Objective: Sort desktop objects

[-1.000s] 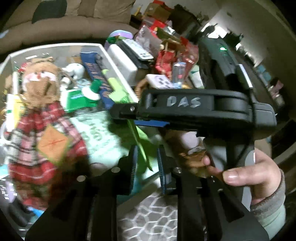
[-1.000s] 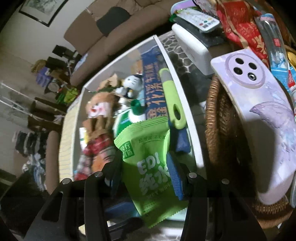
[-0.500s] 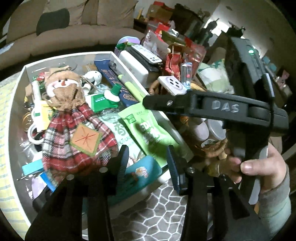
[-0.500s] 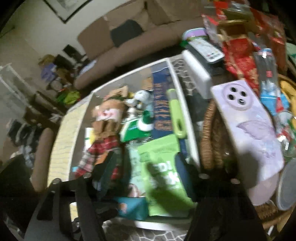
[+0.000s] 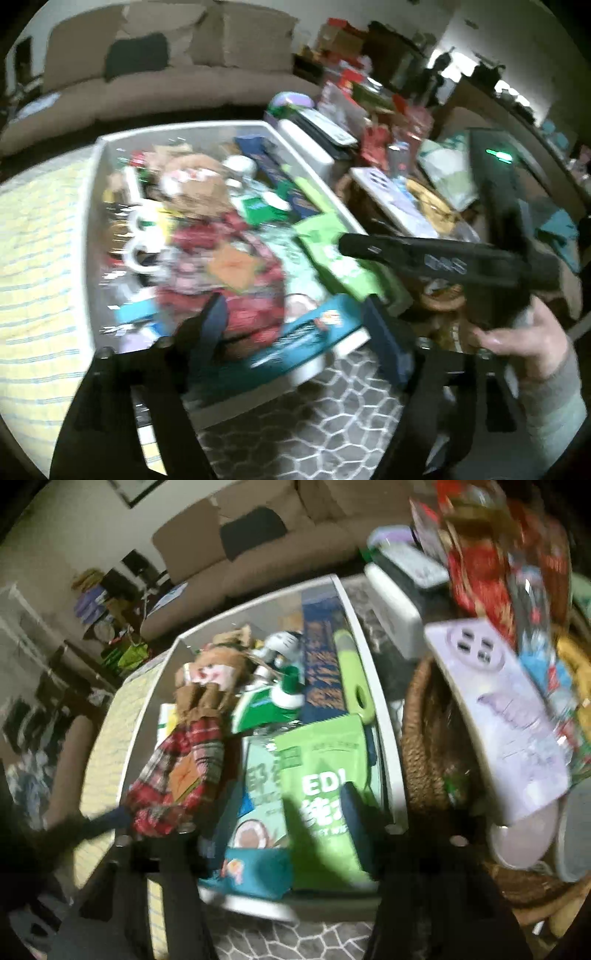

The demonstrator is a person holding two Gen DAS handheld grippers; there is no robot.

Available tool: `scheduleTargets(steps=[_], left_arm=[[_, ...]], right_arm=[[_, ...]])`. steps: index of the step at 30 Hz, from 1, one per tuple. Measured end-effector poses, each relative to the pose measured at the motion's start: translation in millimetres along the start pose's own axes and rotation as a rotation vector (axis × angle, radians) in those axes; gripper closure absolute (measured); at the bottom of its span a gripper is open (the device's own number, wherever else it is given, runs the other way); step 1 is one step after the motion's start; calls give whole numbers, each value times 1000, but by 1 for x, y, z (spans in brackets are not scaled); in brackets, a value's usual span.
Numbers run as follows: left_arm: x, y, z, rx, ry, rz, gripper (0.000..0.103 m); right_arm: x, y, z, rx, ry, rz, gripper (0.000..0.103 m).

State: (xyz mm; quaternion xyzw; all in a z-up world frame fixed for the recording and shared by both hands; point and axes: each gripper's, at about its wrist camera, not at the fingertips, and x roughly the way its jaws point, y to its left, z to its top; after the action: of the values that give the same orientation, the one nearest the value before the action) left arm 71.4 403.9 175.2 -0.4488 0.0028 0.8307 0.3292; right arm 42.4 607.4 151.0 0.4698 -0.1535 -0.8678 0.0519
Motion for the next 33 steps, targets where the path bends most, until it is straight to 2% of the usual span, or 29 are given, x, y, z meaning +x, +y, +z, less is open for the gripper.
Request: scheduleTargets(steps=[2, 6, 11, 16, 33], left_arm=[[-11, 7, -3, -14, -23, 28, 18], [-30, 24, -12, -65, -59, 54, 0], [-55, 32, -28, -93, -87, 69, 0], [-71, 43, -44, -96, -100, 120, 0], [-99, 84, -80, -111, -123, 223, 0]], right_arm=[[-8, 12, -8, -40, -27, -34, 36], [-15, 39, -29, -95, -86, -83, 21], [-23, 52, -51, -141, -126, -135, 16], [-32, 72, -70, -192, -181, -174, 3], [-28, 134, -100, -255, -210, -154, 1]])
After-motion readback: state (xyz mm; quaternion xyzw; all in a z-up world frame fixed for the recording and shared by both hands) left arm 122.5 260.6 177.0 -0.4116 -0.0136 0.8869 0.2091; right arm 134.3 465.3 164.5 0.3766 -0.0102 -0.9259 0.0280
